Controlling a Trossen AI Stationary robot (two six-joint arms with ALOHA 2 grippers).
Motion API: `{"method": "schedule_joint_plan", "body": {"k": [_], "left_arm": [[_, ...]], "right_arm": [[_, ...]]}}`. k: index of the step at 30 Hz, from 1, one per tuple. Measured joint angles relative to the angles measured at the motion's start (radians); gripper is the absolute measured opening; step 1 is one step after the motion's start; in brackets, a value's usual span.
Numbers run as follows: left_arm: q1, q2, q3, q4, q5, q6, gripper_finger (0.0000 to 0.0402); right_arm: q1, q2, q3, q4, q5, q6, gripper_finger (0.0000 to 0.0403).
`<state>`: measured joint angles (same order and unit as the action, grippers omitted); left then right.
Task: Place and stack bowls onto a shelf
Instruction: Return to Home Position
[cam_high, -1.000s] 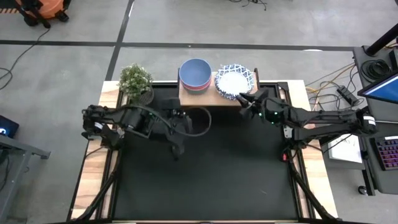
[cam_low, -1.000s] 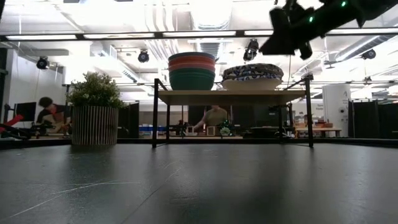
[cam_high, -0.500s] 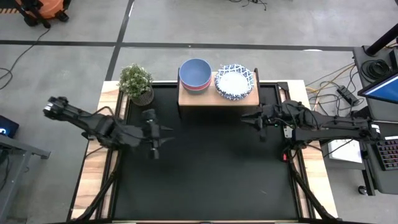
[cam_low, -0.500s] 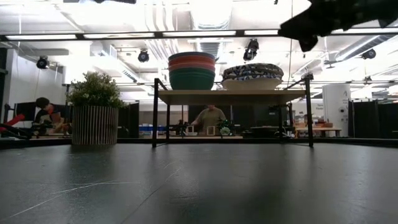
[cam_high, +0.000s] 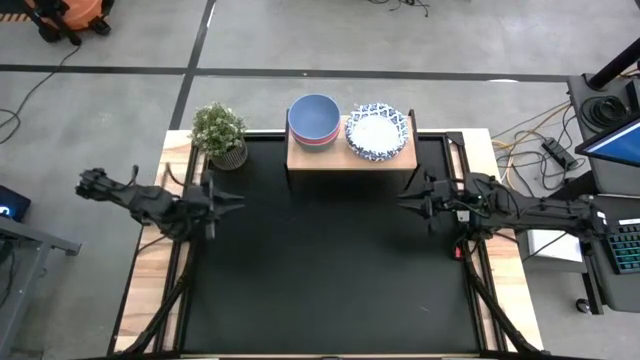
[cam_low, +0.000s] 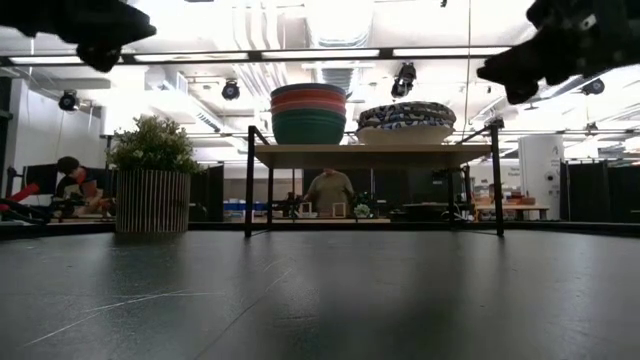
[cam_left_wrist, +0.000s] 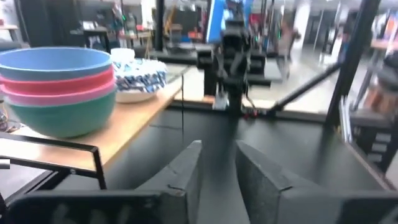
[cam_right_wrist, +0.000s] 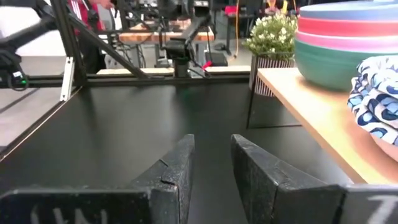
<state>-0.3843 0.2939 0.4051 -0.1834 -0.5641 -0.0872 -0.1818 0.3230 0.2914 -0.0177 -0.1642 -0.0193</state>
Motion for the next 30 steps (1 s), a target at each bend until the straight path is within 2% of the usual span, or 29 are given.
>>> {"method": "schedule_joint_plan", "body": {"k": [4,6,9,14,18,22,27,30], "left_arm": [[0.000,-0.158,-0.075,0.011,-0.037,0.005,0.0035],[0.002,-0.224,-0.117,0.031,-0.094,0.030,0.0011],[0.008,-0.297,-0.163,0.059,-0.153,0.103,0.0006],[0.008,-0.295,-0.157,0.049,-0.099,0.197,0.0001],[0.009,-0.292,-0.168,0.027,-0.099,0.199,0.0000],[0.009,-0.294,-0.235,0.083,-0.099,0.187,0.0000],[0.009,-0.294,-0.394,0.279,-0.100,0.220,0.0000],[0.010,-0.281,-0.382,0.236,-0.108,0.138,0.0000]], "right_arm": [[0.000,-0.090,-0.046,-0.004,-0.002,-0.019,0.0096],[0.000,-0.135,-0.062,-0.009,-0.003,-0.019,0.0096],[0.000,-0.196,-0.078,-0.009,-0.027,-0.016,0.0095],[0.000,-0.293,-0.095,-0.006,-0.080,-0.022,0.0095],[0.000,-0.322,-0.108,-0.020,-0.133,-0.031,0.0095],[0.000,-0.305,-0.117,-0.003,-0.180,-0.051,0.0095],[0.000,-0.309,-0.180,0.044,-0.238,-0.066,0.0095],[0.000,-0.308,-0.256,0.125,-0.278,-0.032,0.0095]]}}
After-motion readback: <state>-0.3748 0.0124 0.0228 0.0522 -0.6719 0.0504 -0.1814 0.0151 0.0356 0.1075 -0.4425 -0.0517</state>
